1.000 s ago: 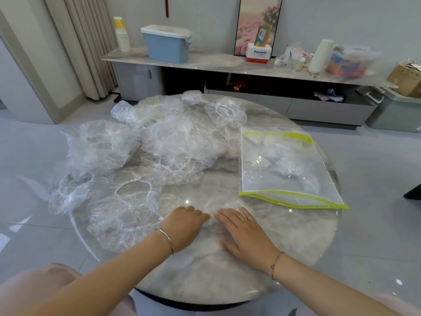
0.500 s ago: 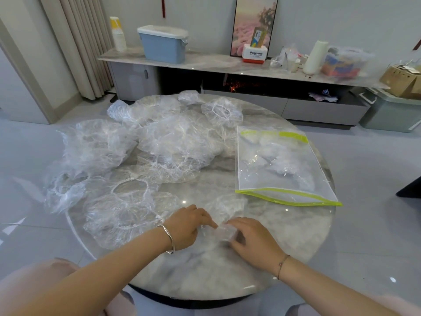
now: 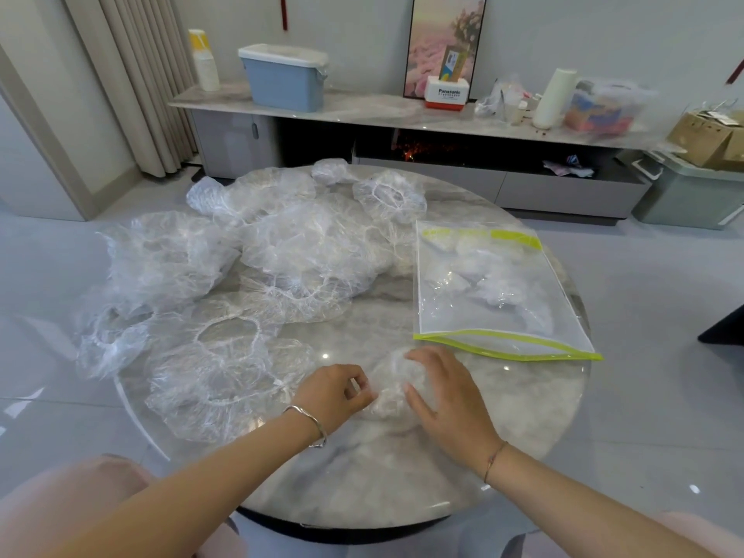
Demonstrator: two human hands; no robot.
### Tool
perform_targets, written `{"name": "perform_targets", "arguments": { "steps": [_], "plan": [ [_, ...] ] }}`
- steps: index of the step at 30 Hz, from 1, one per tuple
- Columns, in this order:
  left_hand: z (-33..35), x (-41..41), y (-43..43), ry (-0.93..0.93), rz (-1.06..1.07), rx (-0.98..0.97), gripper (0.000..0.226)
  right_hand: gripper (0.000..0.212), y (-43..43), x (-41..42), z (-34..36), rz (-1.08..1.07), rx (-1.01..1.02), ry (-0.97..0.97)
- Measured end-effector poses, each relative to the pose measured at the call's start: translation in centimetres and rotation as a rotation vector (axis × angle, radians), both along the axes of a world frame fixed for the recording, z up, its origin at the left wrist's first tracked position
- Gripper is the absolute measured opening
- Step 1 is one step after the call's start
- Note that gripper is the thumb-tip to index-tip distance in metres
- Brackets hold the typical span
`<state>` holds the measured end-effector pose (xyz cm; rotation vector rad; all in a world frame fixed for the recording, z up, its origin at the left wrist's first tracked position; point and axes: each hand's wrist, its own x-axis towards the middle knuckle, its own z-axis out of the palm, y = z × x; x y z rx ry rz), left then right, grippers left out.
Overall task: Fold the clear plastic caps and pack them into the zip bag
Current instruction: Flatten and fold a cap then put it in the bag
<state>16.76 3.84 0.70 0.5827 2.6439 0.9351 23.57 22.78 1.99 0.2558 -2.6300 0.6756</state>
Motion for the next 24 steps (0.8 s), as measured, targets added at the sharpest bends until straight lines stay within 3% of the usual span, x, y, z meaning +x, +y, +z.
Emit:
{"name": "perform_targets", "arguments": {
  "steps": [2, 5, 9, 13, 18, 24],
  "plan": [
    [0.2, 0.3, 0.3, 0.0, 0.016, 0.003, 0.023, 0.03, -0.5, 0.1, -0.5, 0.133, 0.189, 0.053],
    [0.5, 0.6, 0.2, 0.044, 0.04, -0.009, 0.026, 0.036, -0.3, 0.6, -2.1, 0.204, 0.341, -0.069],
    [0.7, 0.2, -0.1, 0.445, -0.207, -0.102, 0.043, 0.049, 0.6, 1.2, -3.4, 0.212, 0.337, -0.26],
    [0.6, -0.1, -0.6, 0.534, -0.403, -0.134, 0.029, 0.049, 1.0, 0.9, -3.6, 0.213, 0.307, -0.204],
    [0.3, 0.4, -0.1, 0.616, -0.473, -0.208, 0.052, 0.026, 1.6, 0.1, -2.9, 0.199, 0.413, 0.014],
    [0.1, 0.9, 0.4, 0.618, -0.509, -0.133, 0.047, 0.024, 1.9, 0.4, -2.5, 0.17, 0.303, -0.126]
  ]
}}
